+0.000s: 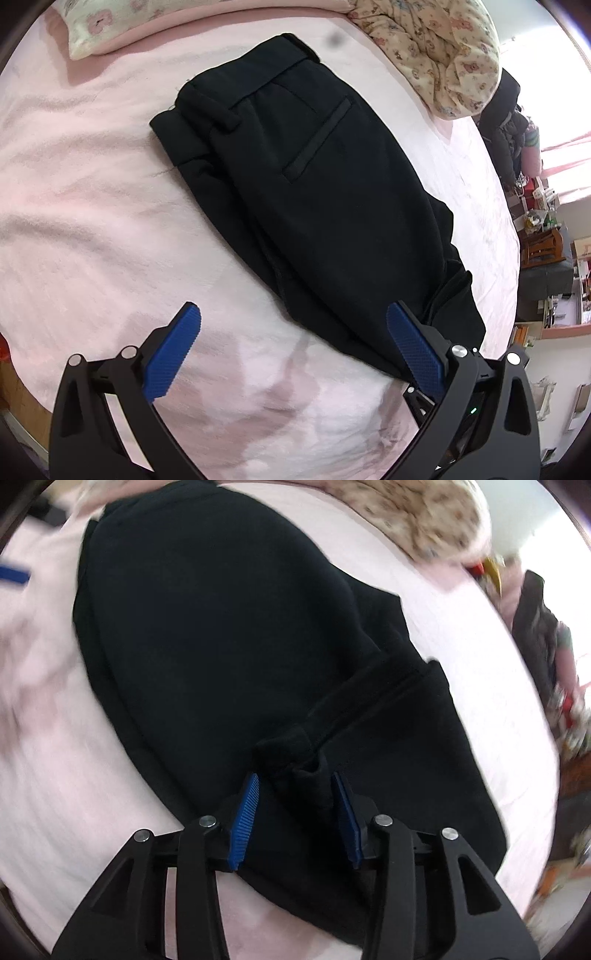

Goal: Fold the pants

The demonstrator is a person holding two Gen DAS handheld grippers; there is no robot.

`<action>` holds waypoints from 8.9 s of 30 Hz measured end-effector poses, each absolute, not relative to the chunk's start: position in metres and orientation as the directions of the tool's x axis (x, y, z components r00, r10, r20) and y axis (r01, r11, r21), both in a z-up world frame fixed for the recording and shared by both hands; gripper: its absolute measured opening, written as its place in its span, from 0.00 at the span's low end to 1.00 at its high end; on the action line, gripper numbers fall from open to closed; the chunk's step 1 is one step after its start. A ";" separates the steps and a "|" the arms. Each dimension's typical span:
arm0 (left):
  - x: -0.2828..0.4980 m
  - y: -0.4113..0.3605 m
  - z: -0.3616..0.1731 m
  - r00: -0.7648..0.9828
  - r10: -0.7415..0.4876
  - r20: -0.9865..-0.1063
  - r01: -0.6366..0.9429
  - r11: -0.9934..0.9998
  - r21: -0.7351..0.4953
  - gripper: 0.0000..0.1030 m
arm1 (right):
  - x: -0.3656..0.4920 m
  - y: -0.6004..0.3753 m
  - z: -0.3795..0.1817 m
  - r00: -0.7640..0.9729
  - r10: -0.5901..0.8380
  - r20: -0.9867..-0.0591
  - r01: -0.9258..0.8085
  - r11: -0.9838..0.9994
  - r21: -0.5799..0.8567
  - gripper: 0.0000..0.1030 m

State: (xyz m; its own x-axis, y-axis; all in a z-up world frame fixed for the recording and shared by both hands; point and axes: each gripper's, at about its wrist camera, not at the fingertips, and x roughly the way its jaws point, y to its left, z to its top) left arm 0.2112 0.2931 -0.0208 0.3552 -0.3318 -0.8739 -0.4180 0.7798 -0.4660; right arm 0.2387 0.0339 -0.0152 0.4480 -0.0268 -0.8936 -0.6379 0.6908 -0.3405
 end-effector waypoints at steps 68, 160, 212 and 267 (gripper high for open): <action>0.249 0.378 -0.044 0.685 -0.374 -0.625 -0.512 0.364 -0.778 0.12 | 0.246 -0.004 0.066 0.330 0.285 -0.900 -0.435 0.892 0.123 0.65; 0.203 0.291 0.102 0.536 -0.008 -0.844 -0.565 0.740 -0.366 0.91 | 0.396 0.059 0.142 0.412 0.651 -0.638 -0.433 0.756 0.491 0.56; 0.290 0.316 -0.062 0.428 -0.685 -0.590 -0.541 0.329 -0.774 0.95 | 0.353 0.043 0.127 0.397 0.394 -0.829 -0.400 0.887 0.230 0.69; 0.257 0.015 0.140 0.760 -0.162 -0.629 0.396 0.883 0.251 0.16 | 0.259 -0.193 0.072 0.397 0.136 -0.908 0.284 0.922 0.262 0.69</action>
State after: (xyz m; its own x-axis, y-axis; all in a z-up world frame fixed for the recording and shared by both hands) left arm 0.2574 0.0151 0.1399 0.7601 -0.1622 -0.6293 0.3964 0.8830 0.2513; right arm 0.2586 -0.1927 0.0723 0.3967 0.1359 -0.9078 0.2835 0.9225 0.2620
